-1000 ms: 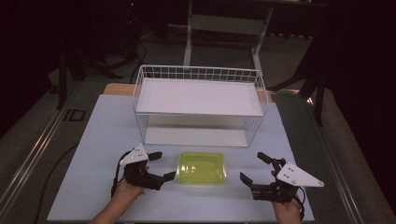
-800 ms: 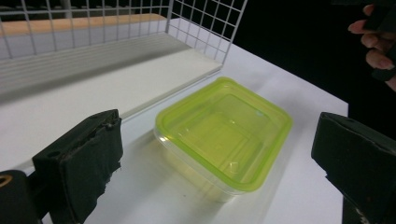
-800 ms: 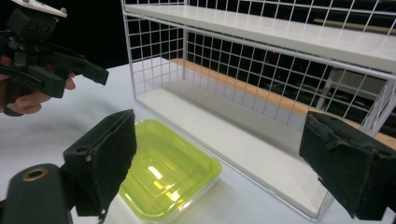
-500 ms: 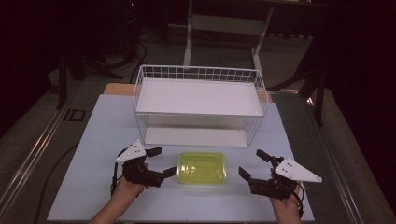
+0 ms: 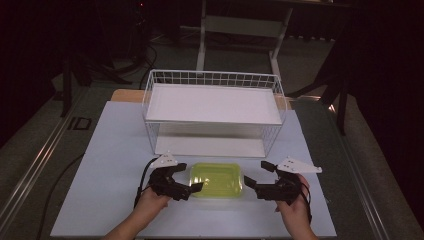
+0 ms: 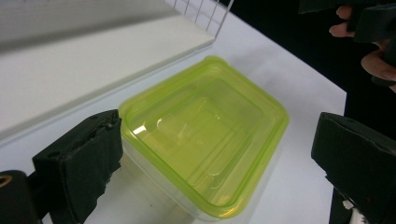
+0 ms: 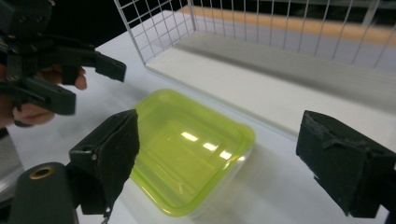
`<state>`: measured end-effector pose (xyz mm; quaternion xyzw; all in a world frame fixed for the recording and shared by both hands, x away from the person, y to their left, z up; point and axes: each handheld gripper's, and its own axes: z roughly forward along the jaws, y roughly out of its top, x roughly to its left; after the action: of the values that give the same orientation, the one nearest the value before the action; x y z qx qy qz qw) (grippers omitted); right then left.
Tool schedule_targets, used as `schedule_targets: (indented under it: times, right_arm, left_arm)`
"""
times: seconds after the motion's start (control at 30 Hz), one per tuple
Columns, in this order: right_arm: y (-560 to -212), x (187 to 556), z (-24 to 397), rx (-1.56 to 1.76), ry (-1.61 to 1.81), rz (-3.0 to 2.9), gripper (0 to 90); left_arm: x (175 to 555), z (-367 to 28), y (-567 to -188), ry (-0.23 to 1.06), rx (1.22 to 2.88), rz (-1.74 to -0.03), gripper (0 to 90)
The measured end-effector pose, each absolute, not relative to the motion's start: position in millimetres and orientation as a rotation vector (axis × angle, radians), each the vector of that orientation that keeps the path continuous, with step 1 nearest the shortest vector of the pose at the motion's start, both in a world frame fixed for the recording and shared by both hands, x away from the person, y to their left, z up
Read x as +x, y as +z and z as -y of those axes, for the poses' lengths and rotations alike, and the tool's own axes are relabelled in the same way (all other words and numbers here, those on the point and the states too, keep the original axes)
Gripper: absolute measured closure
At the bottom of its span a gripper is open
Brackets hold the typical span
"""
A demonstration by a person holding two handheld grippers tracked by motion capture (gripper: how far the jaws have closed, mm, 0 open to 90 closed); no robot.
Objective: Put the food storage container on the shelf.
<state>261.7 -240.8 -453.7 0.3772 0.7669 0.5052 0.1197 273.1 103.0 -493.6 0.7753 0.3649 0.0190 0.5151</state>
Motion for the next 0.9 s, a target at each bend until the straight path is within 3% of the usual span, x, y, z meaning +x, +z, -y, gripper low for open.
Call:
schedule_targets:
  times: [0.3,0.5,0.73,0.9]
  right_arm:
    - [-473.3,288.1,231.3,1.430,1.355,-2.319,13.5]
    - [-490.7,298.9,234.9,1.685,1.355,-2.339,24.3]
    - [-504.3,300.3,230.9,1.841,1.325,-2.383,48.8]
    - [-504.9,300.8,228.8,1.855,1.272,-2.380,59.0]
  left_arm:
    - [286.4,-103.2,-501.4,-0.063,1.859,-1.043,3.8]
    - [292.8,-106.6,-509.8,-0.145,1.805,-1.194,23.9]
    - [290.6,-104.3,-518.8,-0.145,1.819,-1.275,53.2]
    - [291.3,-105.5,-519.9,-0.160,1.839,-1.287,65.0]
